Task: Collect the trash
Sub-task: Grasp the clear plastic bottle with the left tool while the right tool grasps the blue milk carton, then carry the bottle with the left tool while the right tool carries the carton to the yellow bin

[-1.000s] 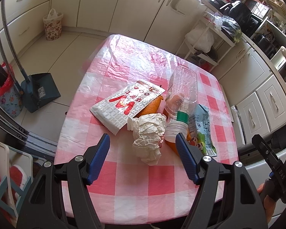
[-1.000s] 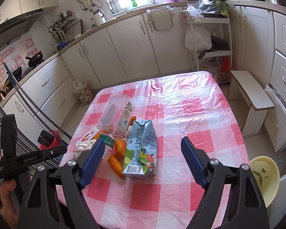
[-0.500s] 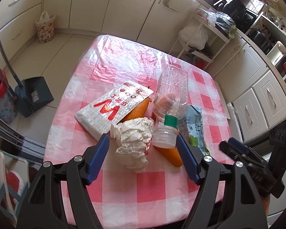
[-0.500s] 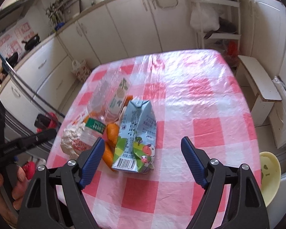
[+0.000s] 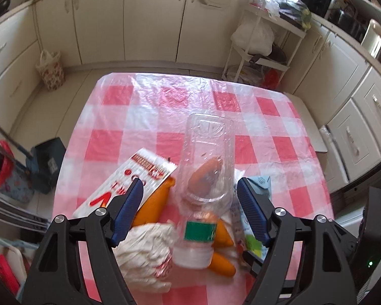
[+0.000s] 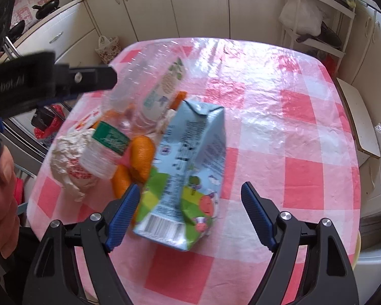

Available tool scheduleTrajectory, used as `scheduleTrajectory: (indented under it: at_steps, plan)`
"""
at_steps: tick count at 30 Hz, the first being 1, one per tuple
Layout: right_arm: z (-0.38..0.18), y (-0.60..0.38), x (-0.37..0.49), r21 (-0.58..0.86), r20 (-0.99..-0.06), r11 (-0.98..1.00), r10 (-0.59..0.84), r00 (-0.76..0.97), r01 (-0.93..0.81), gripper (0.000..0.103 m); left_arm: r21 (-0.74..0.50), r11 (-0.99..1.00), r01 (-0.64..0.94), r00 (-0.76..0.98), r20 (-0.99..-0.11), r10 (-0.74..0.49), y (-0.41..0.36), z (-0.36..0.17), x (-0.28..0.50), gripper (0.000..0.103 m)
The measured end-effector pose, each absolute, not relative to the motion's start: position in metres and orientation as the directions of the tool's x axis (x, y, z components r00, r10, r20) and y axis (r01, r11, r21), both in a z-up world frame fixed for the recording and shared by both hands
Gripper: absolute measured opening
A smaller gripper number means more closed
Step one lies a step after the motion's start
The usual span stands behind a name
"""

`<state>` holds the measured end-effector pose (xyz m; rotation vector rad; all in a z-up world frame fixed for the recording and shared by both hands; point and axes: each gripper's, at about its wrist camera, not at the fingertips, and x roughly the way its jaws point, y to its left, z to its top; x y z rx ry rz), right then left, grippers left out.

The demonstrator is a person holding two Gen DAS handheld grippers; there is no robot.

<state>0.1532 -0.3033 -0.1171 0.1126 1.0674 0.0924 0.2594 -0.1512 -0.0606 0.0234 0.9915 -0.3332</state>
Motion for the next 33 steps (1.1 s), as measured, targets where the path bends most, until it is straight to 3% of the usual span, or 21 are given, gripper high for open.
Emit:
scheduleTrajectory:
  at_steps: [9, 11, 13, 15, 16, 20, 33]
  plan:
    - [-0.126, -0.315, 0.162, 0.099, -0.877, 0.994, 0.106, 0.468, -0.039, 0.078, 0.013, 0.966, 0.259, 0.511, -0.851, -0.125, -0.174, -0.077, 0.279, 0.074]
    - [-0.126, -0.312, 0.165, 0.084, -0.877, 0.995, 0.098, 0.47, -0.05, 0.077, 0.006, 0.966, 0.26, 0.503, -0.855, -0.13, -0.174, -0.08, 0.28, 0.074]
    - [-0.128, -0.31, 0.168, 0.071, -0.878, 0.996, 0.091, 0.47, -0.061, 0.067, 0.004, 0.963, 0.269, 0.501, -0.855, -0.136, -0.176, -0.082, 0.28, 0.074]
    - [-0.13, -0.308, 0.168, 0.075, -0.883, 0.995, 0.098, 0.458, -0.068, 0.06, -0.024, 0.96, 0.279, 0.486, -0.859, -0.162, -0.176, -0.084, 0.281, 0.067]
    - [-0.129, -0.309, 0.168, 0.081, -0.882, 0.994, 0.104, 0.459, -0.07, 0.06, -0.047, 0.958, 0.282, 0.473, -0.862, -0.181, -0.175, -0.087, 0.282, 0.055]
    - [-0.123, -0.317, 0.164, 0.13, -0.865, 0.99, 0.144, 0.481, -0.062, 0.06, -0.109, 0.959, 0.263, 0.464, -0.857, -0.225, -0.167, -0.086, 0.282, 0.053]
    - [-0.093, -0.387, 0.135, 0.481, -0.707, 0.875, 0.344, 0.618, 0.064, 0.06, -0.316, 0.899, 0.303, 0.557, -0.708, -0.435, -0.128, -0.035, 0.249, 0.053]
